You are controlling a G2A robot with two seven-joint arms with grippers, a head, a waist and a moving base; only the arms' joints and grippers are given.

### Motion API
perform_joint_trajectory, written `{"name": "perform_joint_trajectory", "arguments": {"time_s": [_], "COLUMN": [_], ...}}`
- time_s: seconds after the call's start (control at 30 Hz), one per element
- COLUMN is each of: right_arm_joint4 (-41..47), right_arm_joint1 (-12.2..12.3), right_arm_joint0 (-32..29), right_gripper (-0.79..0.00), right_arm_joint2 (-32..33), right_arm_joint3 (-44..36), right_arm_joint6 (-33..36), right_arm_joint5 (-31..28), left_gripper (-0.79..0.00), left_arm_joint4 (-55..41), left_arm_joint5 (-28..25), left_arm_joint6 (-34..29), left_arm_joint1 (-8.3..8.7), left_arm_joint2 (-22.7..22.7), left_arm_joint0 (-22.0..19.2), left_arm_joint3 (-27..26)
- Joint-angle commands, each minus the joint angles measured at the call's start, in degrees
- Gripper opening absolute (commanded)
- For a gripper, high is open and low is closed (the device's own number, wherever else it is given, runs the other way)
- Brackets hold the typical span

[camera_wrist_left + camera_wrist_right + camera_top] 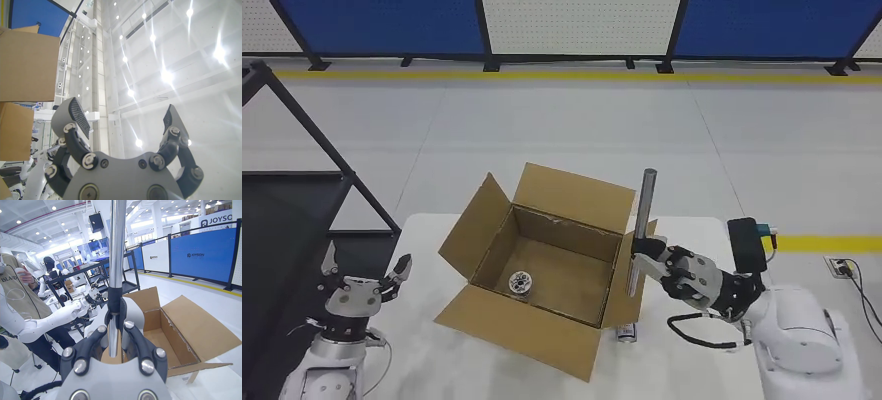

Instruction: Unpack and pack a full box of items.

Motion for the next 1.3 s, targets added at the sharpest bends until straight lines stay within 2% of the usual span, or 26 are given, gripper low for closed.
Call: {"name": "perform_joint_trajectory", "arguments": {"time_s": [0.0,0.33,0.47,0.7,0.8,0.87,1.27], "right_arm_joint4": [0.00,-1.26,0.33,5.24,1.30,-1.53,-17.73], "right_arm_joint1": [0.00,0.64,1.93,4.29,5.12,5.43,6.84], "right_arm_joint0": [0.00,-1.21,-3.26,-10.26,-12.26,-12.78,-12.06], "right_gripper": [-0.785,-0.785,-0.785,-0.785,-0.785,-0.785,-0.785], "right_arm_joint2": [0.00,-0.59,3.46,13.12,15.13,15.48,8.63], "right_arm_joint3": [0.00,-1.34,-1.41,-0.37,0.70,2.62,12.17], "right_arm_joint6": [0.00,-0.22,3.17,8.55,11.21,10.50,11.41], "right_arm_joint5": [0.01,1.73,2.70,5.11,7.44,9.59,18.97], "left_gripper": [0.000,0.000,0.000,0.000,0.000,0.000,0.000], "left_arm_joint4": [-0.15,-1.10,-0.47,1.74,2.38,2.48,-1.71], "left_arm_joint5": [-0.08,-0.39,0.40,2.16,2.52,2.62,0.94], "left_arm_joint6": [0.00,0.68,0.84,0.70,0.63,0.71,2.65], "left_arm_joint1": [0.02,0.10,0.17,0.31,0.35,0.36,0.26], "left_arm_joint2": [-0.19,-1.11,-0.51,1.48,2.21,2.51,1.37], "left_arm_joint0": [0.09,0.23,-0.45,-2.04,-2.57,-2.81,-3.75], "left_arm_joint3": [0.12,0.57,0.59,0.84,1.12,1.24,2.54]}}
